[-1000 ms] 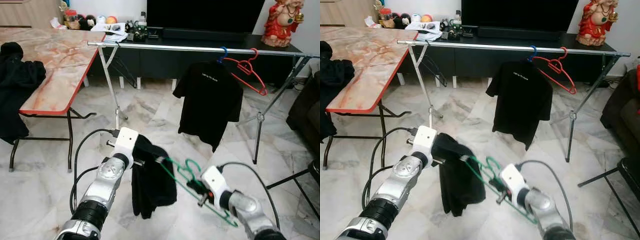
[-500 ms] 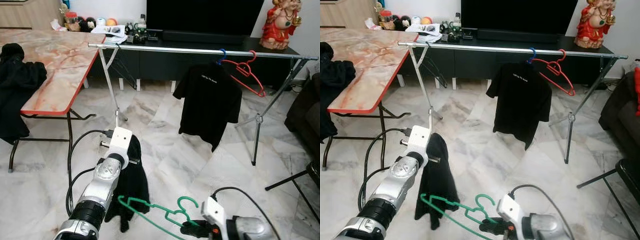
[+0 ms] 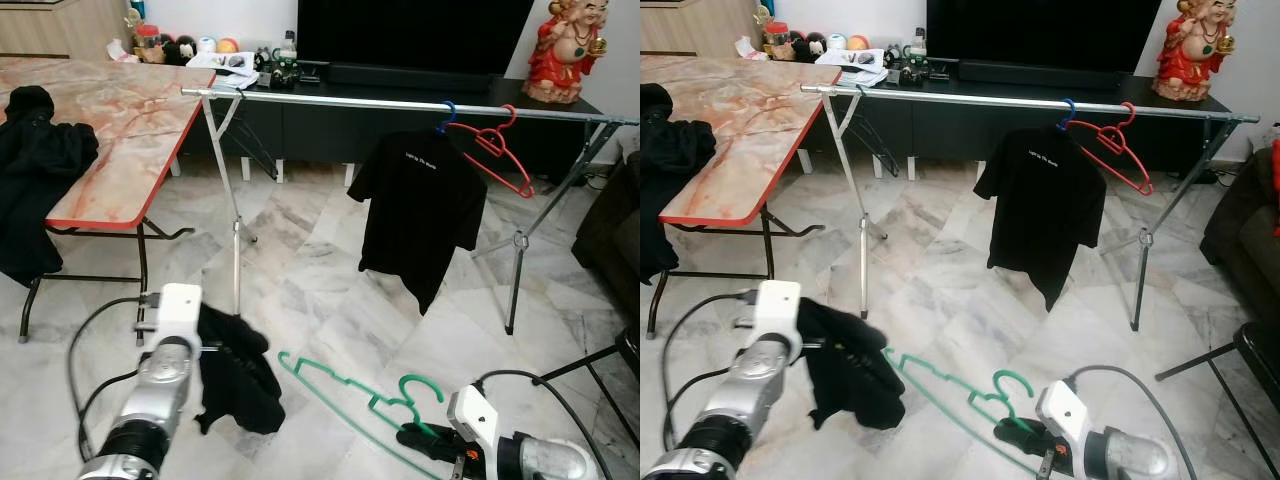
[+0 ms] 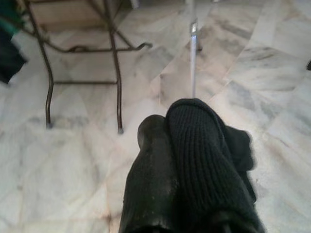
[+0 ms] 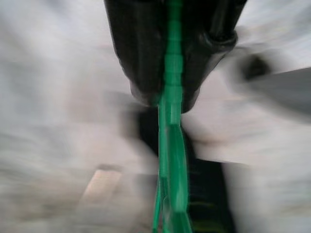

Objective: Hang hanger

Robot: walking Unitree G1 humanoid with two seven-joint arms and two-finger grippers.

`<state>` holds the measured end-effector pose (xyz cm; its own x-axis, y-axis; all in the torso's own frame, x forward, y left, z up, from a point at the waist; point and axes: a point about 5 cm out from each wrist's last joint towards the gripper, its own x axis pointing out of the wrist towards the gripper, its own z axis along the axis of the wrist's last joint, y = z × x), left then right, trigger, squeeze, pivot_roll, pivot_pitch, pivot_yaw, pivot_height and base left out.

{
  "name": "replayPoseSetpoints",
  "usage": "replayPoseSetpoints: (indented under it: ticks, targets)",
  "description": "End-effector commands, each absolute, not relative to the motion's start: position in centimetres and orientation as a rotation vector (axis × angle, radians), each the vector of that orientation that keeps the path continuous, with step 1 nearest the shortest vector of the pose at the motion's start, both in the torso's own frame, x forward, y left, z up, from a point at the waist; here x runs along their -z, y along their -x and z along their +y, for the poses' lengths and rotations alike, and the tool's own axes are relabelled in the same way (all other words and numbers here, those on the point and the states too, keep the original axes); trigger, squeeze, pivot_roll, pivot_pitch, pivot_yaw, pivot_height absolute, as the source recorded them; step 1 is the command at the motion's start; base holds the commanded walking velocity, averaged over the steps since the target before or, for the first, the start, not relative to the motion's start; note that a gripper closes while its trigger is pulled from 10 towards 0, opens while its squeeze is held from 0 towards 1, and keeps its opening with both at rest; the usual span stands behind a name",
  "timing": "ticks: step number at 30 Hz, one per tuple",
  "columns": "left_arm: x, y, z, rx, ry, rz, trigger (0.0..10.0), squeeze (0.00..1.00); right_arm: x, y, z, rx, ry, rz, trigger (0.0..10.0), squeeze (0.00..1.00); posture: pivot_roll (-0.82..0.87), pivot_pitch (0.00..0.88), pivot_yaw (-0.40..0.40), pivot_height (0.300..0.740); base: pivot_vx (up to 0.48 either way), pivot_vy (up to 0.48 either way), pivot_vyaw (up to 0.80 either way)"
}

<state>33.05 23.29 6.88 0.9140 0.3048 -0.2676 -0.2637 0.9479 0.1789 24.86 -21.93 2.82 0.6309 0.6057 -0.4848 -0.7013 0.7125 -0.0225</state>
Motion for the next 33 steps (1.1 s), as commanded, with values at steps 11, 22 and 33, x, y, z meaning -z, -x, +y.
replayPoseSetpoints:
  ticks: [11,22,33]
  targets:
    - [-6.1,-31.7,18.0,0.015,-0.001,0.239,10.0,0.00,0.5,-26.9,-22.6,0.083,0.006,0.485,9.8,0.00,-0.04,0.076,-0.023,0.740,0.000,0.000,0.00]
    - [-9.0,-30.6,17.0,0.063,0.133,0.049,10.0,0.00,6.3,-21.1,-21.2,0.233,-0.088,0.800,10.0,0.00,0.00,0.070,0.006,0.740,0.000,0.000,0.00]
    - [-9.5,-29.5,16.9,0.067,0.172,0.030,10.0,0.00,9.1,-15.7,-20.7,0.280,-0.102,0.931,10.0,0.00,0.00,0.046,0.032,0.740,0.000,0.000,0.00]
